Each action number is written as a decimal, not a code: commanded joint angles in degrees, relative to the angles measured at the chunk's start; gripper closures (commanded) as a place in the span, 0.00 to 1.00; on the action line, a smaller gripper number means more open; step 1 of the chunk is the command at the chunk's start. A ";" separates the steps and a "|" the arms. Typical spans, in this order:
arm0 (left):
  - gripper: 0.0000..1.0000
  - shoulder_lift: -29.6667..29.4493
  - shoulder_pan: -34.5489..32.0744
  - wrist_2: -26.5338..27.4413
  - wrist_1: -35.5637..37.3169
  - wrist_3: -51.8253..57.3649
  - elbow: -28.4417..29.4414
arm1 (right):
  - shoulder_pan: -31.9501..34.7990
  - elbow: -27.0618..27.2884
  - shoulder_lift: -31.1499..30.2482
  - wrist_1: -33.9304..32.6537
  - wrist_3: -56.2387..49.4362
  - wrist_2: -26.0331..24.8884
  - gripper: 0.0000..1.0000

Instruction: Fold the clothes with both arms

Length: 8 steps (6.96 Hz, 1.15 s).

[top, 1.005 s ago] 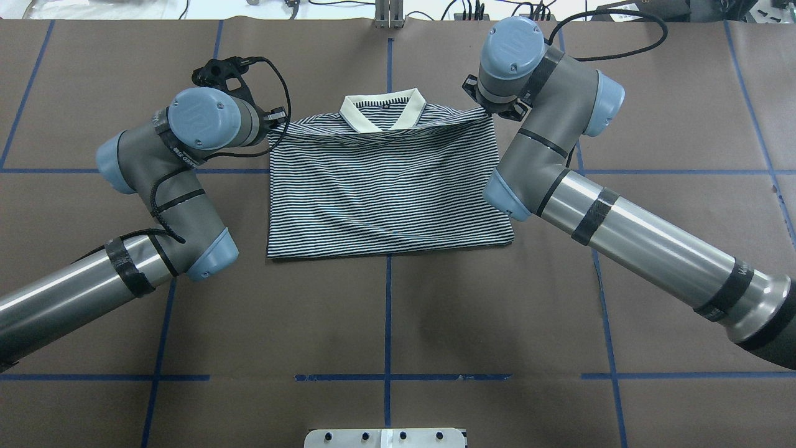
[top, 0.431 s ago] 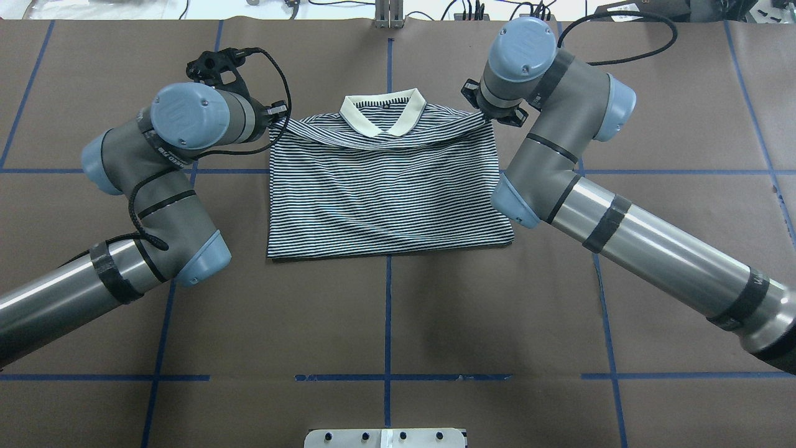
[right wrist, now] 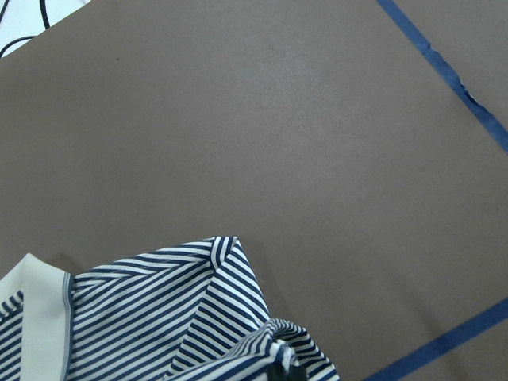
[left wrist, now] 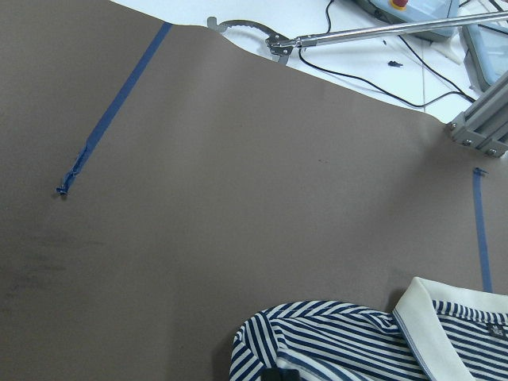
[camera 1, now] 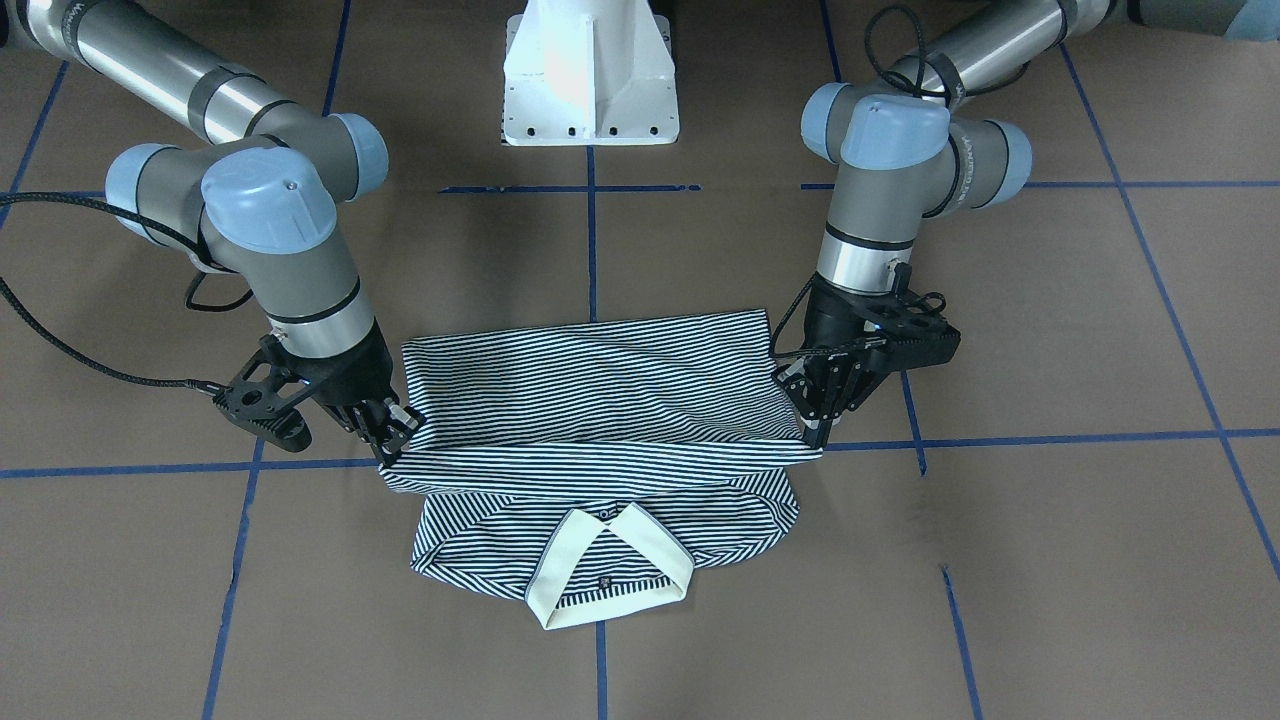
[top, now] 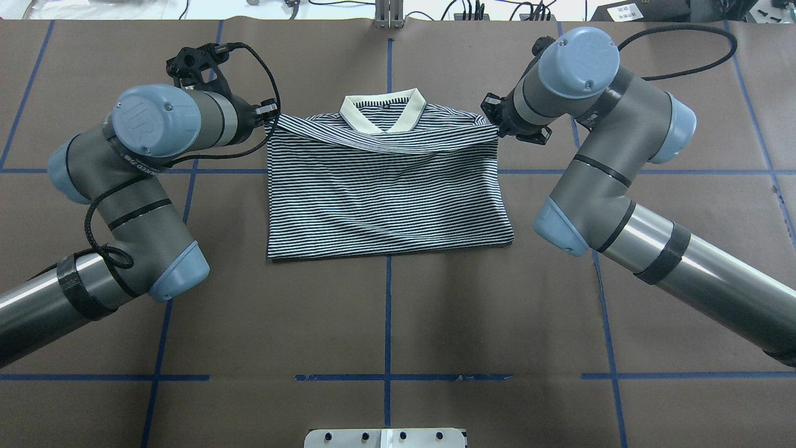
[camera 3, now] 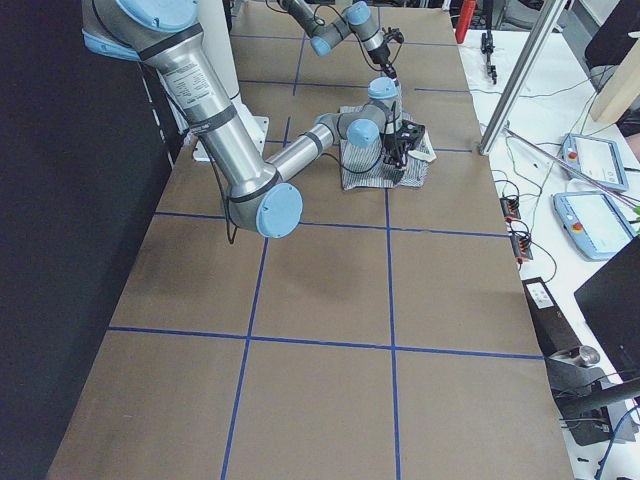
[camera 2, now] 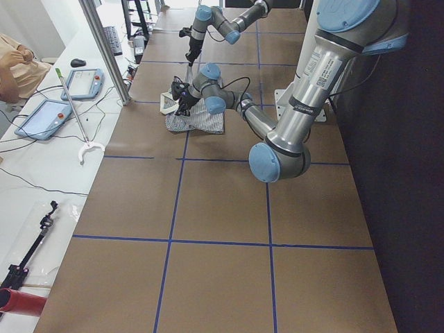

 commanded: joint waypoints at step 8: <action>1.00 -3.13 0.53 0.51 -7.73 -0.08 15.01 | 0.06 -20.12 9.98 4.49 -0.16 -4.37 1.00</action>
